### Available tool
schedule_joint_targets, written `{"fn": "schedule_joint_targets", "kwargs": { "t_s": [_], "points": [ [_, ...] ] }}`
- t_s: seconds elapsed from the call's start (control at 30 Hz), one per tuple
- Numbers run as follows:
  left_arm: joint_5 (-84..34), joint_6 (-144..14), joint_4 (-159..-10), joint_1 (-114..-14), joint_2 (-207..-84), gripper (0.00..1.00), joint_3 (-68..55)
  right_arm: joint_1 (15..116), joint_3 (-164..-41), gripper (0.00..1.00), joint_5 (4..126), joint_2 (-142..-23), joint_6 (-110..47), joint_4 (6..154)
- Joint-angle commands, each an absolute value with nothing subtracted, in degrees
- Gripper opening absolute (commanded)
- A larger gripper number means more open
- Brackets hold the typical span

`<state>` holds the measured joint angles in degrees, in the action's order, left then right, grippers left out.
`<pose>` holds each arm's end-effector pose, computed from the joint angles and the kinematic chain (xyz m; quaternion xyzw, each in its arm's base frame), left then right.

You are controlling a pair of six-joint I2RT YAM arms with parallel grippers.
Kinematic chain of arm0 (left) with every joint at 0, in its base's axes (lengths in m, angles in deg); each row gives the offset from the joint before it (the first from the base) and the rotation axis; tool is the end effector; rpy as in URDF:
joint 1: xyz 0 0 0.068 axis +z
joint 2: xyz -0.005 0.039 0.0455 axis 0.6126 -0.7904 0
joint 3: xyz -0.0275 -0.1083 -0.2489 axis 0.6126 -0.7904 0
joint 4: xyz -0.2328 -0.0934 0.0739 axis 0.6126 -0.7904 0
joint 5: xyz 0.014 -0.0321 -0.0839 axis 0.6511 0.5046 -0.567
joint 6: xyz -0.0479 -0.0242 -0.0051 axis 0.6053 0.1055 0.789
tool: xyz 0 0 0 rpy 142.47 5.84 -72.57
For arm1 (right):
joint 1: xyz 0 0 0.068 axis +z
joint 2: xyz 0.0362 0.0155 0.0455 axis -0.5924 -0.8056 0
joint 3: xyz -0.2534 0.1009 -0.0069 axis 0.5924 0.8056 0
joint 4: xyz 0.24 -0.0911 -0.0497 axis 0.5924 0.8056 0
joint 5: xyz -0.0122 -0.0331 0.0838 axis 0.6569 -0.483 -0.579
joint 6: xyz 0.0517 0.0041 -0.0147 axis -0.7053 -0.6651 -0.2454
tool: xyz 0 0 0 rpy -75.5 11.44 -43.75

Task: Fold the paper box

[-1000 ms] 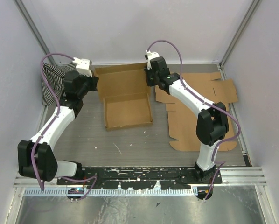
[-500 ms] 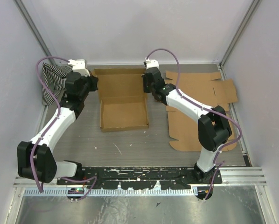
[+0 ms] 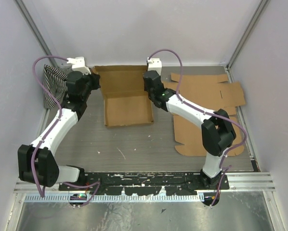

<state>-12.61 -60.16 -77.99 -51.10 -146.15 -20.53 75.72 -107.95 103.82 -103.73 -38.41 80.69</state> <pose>0.3064 -0.0700 0.3354 -0.0456 0.7601 -0.1415 0.6326 0.3388 0.2542 0.3014 -0.0309 0.8112 0.0402 0.5826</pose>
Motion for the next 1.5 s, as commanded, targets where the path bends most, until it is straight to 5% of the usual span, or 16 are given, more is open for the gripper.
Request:
{"fn": "schedule_joint_targets", "kwargs": {
  "t_s": [0.0,0.67,0.83,0.97,1.1,1.47],
  "points": [
    [-14.96,-59.99,-74.96,-52.16,-149.04,0.03,-17.15,76.91,-113.18,0.03,105.88,-105.97,-38.36,71.08],
    [-14.01,-58.85,-74.23,-53.03,-142.76,0.10,-28.64,79.28,-101.75,0.08,107.75,-102.92,-41.99,72.21],
    [-13.38,-58.13,-80.08,-54.02,-139.38,0.17,-29.07,80.48,-98.28,0.27,105.27,-99.32,-43.16,76.56],
    [-12.34,-57.25,-85.24,-54.49,-136.09,0.29,-30.27,80.89,-95.06,0.56,101.21,-94.84,-43.76,80.73],
    [-9.25,-53.71,-94.57,-54.53,-130.12,0.45,-30.71,80.91,-91.52,0.70,95.37,-88.11,-43.32,85.98],
    [-10.31,-44.93,-118.72,-54.57,-105.81,0.51,-30.67,81.13,-88.36,0.89,78.98,-65.89,-42.23,104.39]
  ]
}}
